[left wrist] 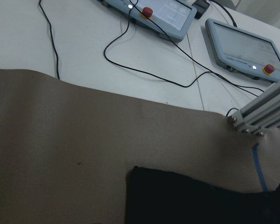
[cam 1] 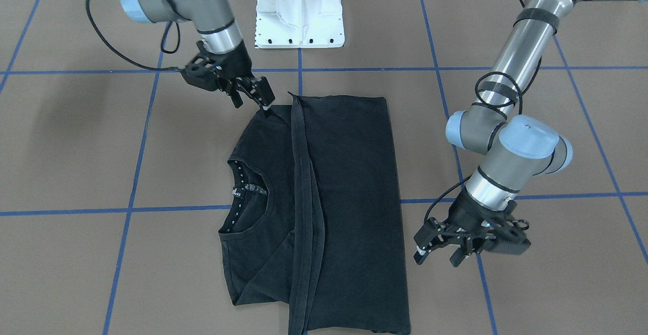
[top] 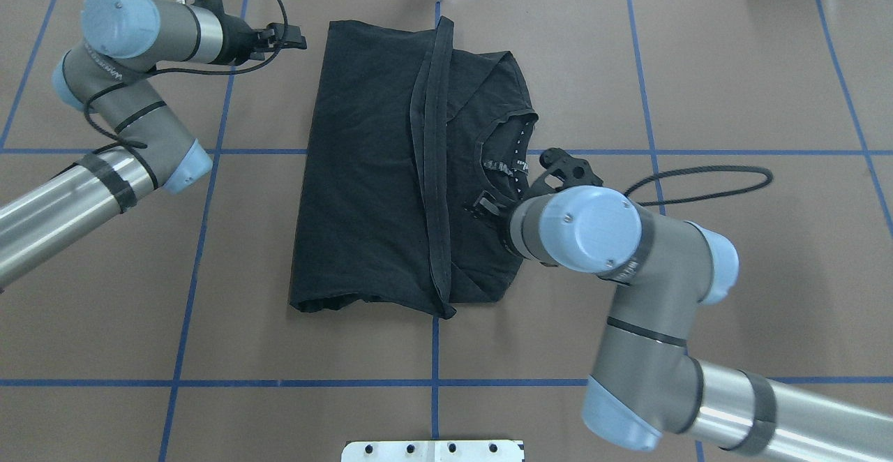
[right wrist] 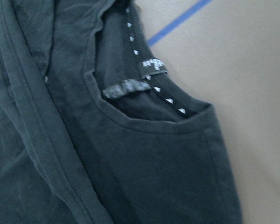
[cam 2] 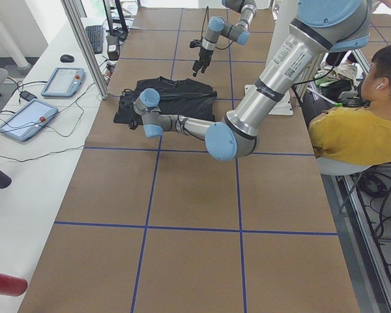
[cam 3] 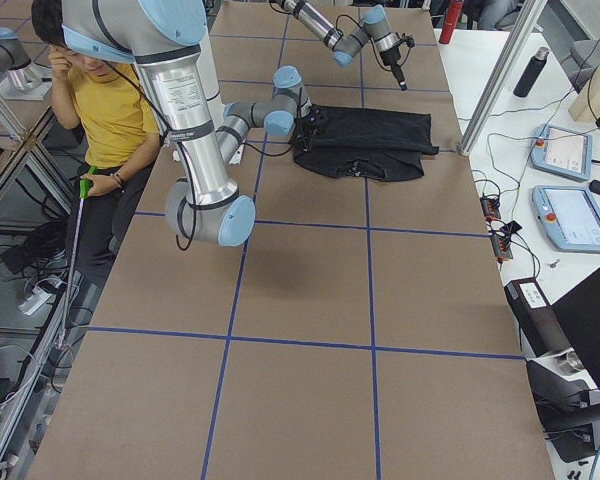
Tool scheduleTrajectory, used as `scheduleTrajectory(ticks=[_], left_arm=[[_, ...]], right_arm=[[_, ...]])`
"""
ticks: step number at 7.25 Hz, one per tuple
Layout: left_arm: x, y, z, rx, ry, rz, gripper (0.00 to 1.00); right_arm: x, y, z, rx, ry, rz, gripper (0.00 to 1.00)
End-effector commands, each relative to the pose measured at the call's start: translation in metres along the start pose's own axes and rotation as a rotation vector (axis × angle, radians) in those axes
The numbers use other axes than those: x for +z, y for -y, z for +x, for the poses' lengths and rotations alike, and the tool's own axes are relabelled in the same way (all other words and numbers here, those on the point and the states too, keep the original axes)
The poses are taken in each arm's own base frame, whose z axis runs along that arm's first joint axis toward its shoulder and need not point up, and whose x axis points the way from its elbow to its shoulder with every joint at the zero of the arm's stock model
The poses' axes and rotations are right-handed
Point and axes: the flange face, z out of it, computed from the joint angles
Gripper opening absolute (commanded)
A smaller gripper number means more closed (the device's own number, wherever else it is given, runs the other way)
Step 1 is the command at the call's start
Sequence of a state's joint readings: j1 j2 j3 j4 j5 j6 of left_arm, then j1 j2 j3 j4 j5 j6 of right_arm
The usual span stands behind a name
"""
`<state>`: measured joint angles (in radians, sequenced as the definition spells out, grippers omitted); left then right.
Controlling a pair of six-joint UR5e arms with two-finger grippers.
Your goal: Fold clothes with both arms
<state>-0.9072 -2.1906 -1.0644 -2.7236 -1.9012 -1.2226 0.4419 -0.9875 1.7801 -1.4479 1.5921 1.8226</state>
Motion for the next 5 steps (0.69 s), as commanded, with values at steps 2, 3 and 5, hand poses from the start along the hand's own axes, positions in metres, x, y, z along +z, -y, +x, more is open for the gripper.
scheduleTrajectory(ticks=[2,3,5], left_arm=[[-0.046,-0.042,-0.066,-0.008,0.017,-0.027,0.99],[-0.046,-0.046,-0.075,-0.01,0.028,-0.031,1.0],[-0.046,-0.048,-0.078,-0.011,0.033,-0.03,1.0]], right_arm=[[0.036,0.02,-0.139,-0.261,-0.133,0.06,0.95],[0.051,0.019,-0.156,-0.361,-0.173,0.051,0.93],[0.09,0.028,-0.161,-0.615,-0.275,0.022,0.92]])
